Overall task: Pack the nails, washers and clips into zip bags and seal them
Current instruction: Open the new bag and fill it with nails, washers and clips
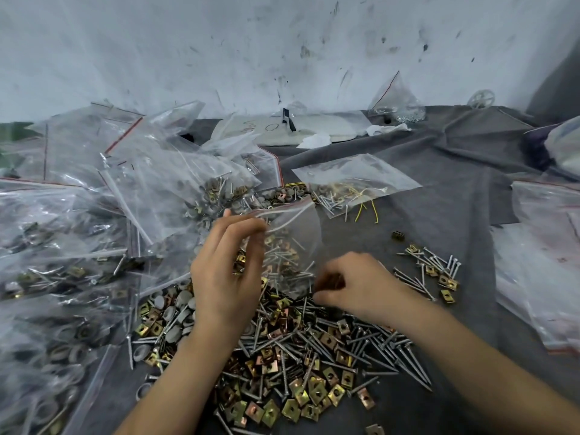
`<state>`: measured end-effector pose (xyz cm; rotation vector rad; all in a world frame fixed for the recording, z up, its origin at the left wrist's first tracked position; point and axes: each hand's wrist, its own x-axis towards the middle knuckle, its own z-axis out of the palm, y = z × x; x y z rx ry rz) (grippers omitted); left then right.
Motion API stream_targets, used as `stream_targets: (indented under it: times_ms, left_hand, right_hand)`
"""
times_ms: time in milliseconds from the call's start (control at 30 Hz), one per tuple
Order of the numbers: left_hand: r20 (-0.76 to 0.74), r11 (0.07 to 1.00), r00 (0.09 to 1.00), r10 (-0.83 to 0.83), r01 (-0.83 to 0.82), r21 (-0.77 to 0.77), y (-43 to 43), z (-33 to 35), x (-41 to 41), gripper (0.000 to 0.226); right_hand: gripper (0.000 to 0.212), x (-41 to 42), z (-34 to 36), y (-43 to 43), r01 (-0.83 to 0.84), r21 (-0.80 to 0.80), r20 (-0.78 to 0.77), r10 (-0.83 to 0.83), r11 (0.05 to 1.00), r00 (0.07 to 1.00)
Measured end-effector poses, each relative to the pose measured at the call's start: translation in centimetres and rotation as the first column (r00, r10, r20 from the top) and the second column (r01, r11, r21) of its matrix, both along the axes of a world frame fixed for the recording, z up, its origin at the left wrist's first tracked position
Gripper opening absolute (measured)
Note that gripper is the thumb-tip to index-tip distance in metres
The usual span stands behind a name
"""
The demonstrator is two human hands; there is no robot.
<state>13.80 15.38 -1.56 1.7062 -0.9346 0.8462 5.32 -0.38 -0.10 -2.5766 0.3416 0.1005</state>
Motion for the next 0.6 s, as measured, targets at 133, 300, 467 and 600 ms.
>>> stream_targets:
  times_ms: [133,300,467,600]
  left_hand:
    - [0.001,1.000,1.000,0.004,-0.004,0.021,0.1,0.0,0.1,0.014]
    - [0.020,1.000,1.000,-0.011,0.011,0.017,-0.1,0.0,0.1,0.014]
    - [0.017,0.999,0.999,-0.032,0.032,0.024,-0.1,-0.1,0.1,0.016]
    - [0.041,0.995,0.996,-0.079,0.077,0.059,-0.1,-0.1,0.0,0.013]
  right_hand:
    - [0.015,0.3,-0.3,0.8,-0.003,0.009,-0.064,0.004,1.000,0.998]
    - [0.009,0.2,-0.4,1.2,-0.038,-0.001,-0.067,0.038,0.999,0.997]
    - [0.008,-1.0,2.4,1.2,-0.012,0.163,0.189,-0.019,0.986,0.982]
    - [0.004,-2.0,6.8,2.3,-0.084,-0.020,0.649,0.077,0.996,0.757]
